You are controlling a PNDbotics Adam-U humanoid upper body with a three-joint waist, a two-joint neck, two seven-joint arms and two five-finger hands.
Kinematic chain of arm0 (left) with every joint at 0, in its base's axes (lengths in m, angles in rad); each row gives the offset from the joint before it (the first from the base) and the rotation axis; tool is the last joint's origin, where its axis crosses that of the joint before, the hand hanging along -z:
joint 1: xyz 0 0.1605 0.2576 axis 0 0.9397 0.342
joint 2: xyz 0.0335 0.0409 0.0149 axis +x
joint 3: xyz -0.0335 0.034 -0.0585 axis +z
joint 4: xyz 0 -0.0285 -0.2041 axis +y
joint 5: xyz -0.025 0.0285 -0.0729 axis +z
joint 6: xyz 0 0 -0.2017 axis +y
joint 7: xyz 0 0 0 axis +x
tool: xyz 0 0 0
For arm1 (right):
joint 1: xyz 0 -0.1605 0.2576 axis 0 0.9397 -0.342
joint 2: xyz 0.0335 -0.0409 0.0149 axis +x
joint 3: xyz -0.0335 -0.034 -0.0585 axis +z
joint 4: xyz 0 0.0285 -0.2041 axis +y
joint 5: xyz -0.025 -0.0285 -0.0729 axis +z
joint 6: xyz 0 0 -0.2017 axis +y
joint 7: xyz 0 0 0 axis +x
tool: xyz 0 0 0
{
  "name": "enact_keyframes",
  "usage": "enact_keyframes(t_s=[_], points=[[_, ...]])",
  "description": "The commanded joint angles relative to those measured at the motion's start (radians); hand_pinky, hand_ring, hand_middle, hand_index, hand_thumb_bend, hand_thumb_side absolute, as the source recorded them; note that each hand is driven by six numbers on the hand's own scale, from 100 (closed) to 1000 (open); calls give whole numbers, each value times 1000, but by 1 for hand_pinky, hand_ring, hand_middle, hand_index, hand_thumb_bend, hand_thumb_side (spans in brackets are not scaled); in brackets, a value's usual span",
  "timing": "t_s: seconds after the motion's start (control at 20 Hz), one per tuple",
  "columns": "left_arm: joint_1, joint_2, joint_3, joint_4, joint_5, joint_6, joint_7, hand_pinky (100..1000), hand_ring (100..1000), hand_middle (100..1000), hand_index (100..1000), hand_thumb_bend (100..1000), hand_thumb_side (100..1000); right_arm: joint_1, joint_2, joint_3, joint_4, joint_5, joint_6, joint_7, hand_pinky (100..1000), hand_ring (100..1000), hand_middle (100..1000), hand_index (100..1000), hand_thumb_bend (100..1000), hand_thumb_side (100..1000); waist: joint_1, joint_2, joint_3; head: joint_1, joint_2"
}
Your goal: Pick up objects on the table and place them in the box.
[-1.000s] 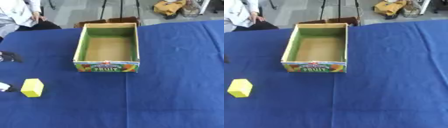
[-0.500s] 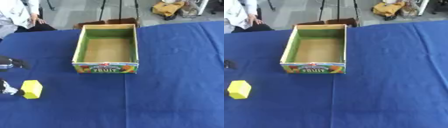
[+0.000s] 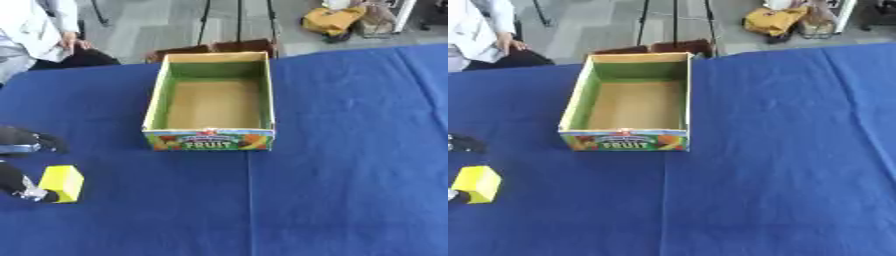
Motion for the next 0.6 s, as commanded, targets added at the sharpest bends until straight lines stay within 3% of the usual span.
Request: enact_keyframes(t_s=[0.05, 0.35, 0.6], points=[[-18, 19, 5, 15, -1, -49, -42, 796, 954, 932, 1000, 538, 683, -13, -12, -4, -18, -6, -1, 3, 676, 737, 616, 791, 100, 1000, 13, -1, 0, 4, -12], [-11, 6, -4, 48, 39, -47, -42, 774, 931, 912, 1000, 504, 663, -12, -9, -8, -18, -5, 0, 2, 677, 737, 611, 791, 100, 1000, 11, 4, 0, 8, -18], [-14, -3, -6, 66, 40, -41, -42, 735, 892, 829, 1000, 458, 665, -12, -8, -10, -18, -3, 0, 2, 678, 737, 607, 789, 100, 1000, 9, 8, 0, 10, -23]])
